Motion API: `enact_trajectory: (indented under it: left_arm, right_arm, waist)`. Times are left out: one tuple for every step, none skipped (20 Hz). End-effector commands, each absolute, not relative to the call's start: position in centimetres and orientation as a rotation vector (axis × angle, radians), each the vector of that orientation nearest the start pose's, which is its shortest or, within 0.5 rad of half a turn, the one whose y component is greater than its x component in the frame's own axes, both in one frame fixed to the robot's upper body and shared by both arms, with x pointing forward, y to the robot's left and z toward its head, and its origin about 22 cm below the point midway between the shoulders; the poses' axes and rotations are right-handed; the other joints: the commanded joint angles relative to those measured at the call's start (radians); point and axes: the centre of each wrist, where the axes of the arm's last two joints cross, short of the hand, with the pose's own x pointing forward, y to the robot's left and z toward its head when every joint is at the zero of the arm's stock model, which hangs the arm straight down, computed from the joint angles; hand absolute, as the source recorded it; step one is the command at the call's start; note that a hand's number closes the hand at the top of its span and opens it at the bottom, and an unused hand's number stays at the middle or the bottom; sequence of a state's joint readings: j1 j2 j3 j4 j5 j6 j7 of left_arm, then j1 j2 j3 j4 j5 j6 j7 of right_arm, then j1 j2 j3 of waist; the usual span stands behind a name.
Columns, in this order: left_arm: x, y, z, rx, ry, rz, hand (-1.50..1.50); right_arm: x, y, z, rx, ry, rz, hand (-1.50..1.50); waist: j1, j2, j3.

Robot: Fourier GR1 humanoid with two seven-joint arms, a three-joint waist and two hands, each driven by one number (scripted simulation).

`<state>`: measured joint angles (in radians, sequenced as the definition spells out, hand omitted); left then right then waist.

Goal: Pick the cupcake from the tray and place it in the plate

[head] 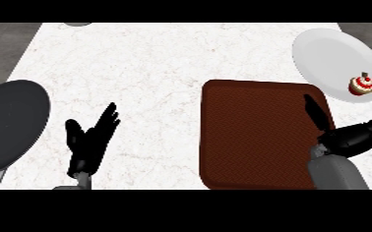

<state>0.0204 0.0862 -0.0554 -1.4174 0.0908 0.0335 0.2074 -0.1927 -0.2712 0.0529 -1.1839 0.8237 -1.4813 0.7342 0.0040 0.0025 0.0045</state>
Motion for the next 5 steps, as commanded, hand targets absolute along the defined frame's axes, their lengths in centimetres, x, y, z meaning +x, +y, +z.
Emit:
enact_trajectory:
  left_arm:
    - [23.6,25.0,-3.4,0.011,-1.197,0.0,0.0]
    - [23.8,25.8,-3.8,0.002,-1.195,0.0,0.0]
    - [24.2,23.7,-3.2,-0.016,-1.186,-0.004,0.0]
    - [22.7,24.6,-3.9,0.008,-1.181,-0.01,0.0]
    - [23.8,26.1,-2.8,0.001,-1.183,-0.01,0.0]
  right_arm:
    - [27.5,-27.5,-3.8,-1.487,-1.306,-0.704,-1.5]
    - [26.4,-27.2,-4.3,-1.499,-1.297,-0.709,-1.5]
    - [27.3,-27.5,-4.5,-1.497,-1.278,-0.702,-1.5]
    - [27.9,-27.5,-4.1,-1.492,-1.296,-0.697,-1.5]
    - [27.4,-24.4,-5.4,-1.475,-1.287,-0.692,-1.5]
  waist:
    - [0.005,0.0,-0.001]
    - [0.001,0.001,-0.001]
    - [0.005,0.001,0.0]
    - [0.007,0.0,-0.001]
    - [0.007,0.001,0.0]
